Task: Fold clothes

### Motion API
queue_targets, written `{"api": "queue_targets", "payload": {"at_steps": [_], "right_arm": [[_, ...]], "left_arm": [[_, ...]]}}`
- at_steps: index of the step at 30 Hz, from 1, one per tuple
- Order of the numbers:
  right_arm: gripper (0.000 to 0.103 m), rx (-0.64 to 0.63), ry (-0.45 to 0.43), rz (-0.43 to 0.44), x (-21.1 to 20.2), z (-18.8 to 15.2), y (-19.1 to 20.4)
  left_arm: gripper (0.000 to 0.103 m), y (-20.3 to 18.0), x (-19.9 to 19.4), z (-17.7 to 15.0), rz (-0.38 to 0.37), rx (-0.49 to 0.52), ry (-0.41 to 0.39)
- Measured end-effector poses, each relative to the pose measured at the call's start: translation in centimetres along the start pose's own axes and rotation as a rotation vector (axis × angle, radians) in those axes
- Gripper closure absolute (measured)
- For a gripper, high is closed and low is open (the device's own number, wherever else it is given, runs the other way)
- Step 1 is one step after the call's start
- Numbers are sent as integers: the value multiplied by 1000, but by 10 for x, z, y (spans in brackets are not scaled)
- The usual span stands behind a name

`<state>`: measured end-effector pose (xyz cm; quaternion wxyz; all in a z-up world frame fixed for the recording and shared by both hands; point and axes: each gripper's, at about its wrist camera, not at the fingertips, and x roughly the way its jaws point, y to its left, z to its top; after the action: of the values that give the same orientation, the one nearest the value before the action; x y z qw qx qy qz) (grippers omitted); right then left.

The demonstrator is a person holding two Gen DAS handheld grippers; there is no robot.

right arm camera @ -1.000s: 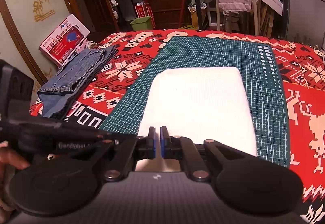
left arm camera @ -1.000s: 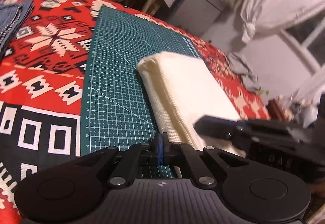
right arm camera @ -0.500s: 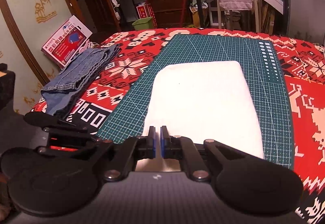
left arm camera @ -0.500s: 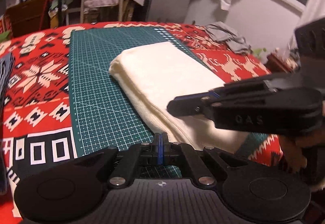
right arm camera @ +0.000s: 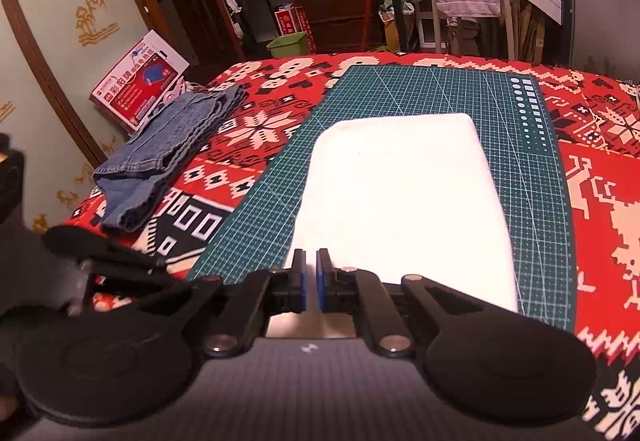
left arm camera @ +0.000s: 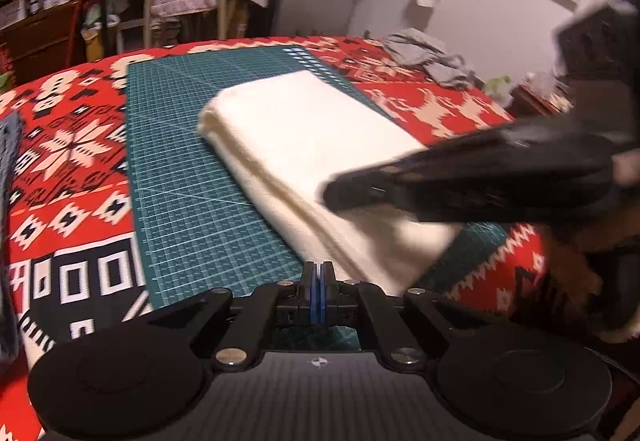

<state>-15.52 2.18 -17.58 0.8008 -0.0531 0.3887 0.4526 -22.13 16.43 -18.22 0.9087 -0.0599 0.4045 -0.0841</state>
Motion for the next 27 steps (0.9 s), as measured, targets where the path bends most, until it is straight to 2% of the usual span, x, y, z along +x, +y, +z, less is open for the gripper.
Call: {"api": "queue_targets", "payload": {"at_steps": [4, 7, 13, 19, 27], "right_arm": [[97, -38, 27, 2, -19, -13, 5], [97, -68, 66, 1, -31, -27, 9], [97, -25, 149, 32, -37, -56, 6], [97, -47, 120, -20, -33, -64, 5], [98, -34, 100, -8, -28, -66, 1]], "left_arm": [[102, 7, 7, 3, 3, -11, 6], [103, 3, 10, 2, -13, 22, 14], [103, -9, 9, -4, -71, 70, 34], [103, -26, 8, -8, -60, 150, 39], [103, -46, 6, -13, -48, 249, 43]]}}
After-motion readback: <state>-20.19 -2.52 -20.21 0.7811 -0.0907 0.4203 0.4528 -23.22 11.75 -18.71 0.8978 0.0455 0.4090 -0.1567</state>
